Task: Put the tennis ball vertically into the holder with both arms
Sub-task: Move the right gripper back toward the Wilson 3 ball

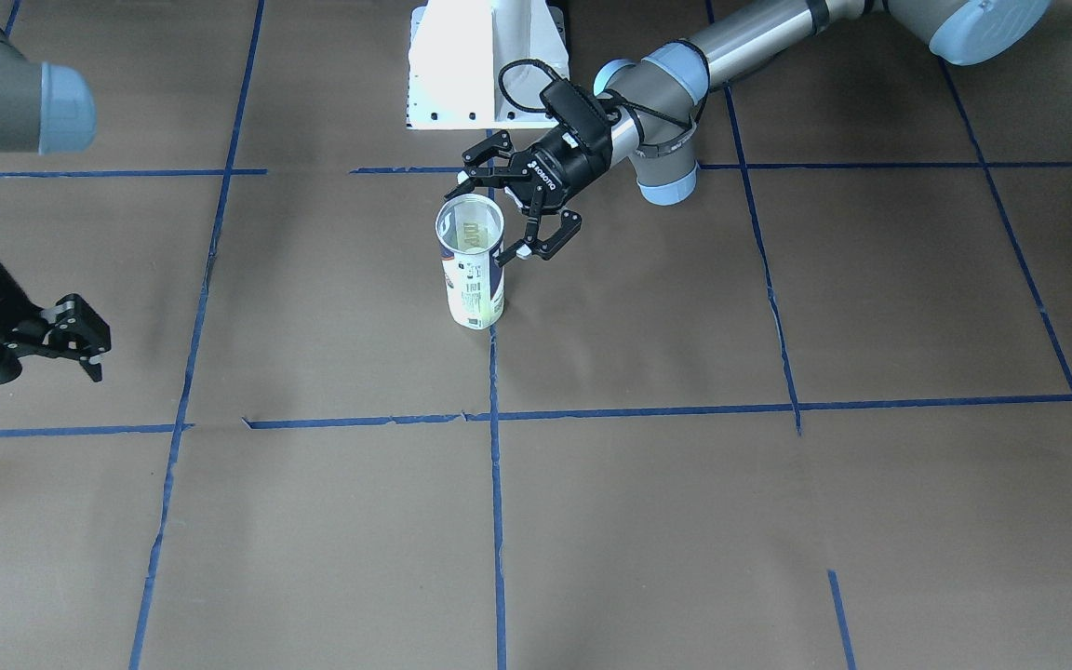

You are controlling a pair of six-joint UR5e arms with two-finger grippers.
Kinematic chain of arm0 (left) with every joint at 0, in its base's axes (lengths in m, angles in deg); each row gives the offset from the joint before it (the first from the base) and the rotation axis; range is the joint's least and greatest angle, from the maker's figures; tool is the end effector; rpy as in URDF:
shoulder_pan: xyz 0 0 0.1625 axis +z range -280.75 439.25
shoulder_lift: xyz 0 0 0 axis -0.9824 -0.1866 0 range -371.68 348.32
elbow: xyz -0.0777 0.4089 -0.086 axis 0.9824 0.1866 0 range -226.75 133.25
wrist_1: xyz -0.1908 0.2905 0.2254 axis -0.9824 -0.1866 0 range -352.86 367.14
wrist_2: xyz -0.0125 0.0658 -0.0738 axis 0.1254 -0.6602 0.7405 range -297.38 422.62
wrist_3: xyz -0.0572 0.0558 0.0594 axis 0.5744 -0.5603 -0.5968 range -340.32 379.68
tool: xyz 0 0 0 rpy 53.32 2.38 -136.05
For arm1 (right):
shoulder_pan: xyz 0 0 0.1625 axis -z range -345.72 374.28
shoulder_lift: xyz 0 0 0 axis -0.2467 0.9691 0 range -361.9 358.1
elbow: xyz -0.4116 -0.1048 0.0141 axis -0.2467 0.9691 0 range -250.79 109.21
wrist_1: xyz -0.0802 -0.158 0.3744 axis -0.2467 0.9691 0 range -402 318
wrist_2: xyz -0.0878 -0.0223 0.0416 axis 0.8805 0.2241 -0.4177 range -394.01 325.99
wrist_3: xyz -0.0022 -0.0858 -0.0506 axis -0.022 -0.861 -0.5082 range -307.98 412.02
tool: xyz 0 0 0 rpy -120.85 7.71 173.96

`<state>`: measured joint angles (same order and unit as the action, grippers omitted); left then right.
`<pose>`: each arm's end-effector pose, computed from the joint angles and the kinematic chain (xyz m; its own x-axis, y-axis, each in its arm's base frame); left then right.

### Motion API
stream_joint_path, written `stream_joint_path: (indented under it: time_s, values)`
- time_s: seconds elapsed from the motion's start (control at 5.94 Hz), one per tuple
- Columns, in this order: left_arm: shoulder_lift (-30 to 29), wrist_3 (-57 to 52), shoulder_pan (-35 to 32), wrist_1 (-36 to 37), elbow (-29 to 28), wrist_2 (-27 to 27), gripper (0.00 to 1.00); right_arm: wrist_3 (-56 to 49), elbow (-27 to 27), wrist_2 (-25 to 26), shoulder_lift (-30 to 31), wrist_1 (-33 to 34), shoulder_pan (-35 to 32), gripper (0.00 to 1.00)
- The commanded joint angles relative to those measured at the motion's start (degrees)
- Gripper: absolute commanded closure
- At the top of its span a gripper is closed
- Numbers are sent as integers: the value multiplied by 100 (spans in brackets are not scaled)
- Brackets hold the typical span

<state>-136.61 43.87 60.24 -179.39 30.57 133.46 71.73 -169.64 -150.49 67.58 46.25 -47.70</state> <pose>0.5518 -0.3656 0.2297 0.3421 0.7935 -0.5032 0.6529 0.1844 0.7347 -0.2138 -0.5910 0.3929 0.7775 -0.3326 0.5337 0.1487 0.9218 0.3579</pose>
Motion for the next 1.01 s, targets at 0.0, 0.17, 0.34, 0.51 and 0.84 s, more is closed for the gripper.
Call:
stream_joint_path:
  time_s: [0.0,0.17,0.34,0.51,0.84]
  values:
    - [-22,-133,3,20,2,0,0,-1069,549,12,13,-10,-366,1]
    - [-13,-142,11,38,-6,0,0,-1605,917,3,83,-10,-638,1]
    - [-13,-151,11,38,-6,0,0,-1776,1226,3,75,-19,-745,1]
    - [-22,-273,11,38,2,-8,0,-1830,1655,12,31,-106,-763,1]
    - [-13,-274,20,38,2,-8,0,-2006,2980,56,22,-1305,-1000,1]
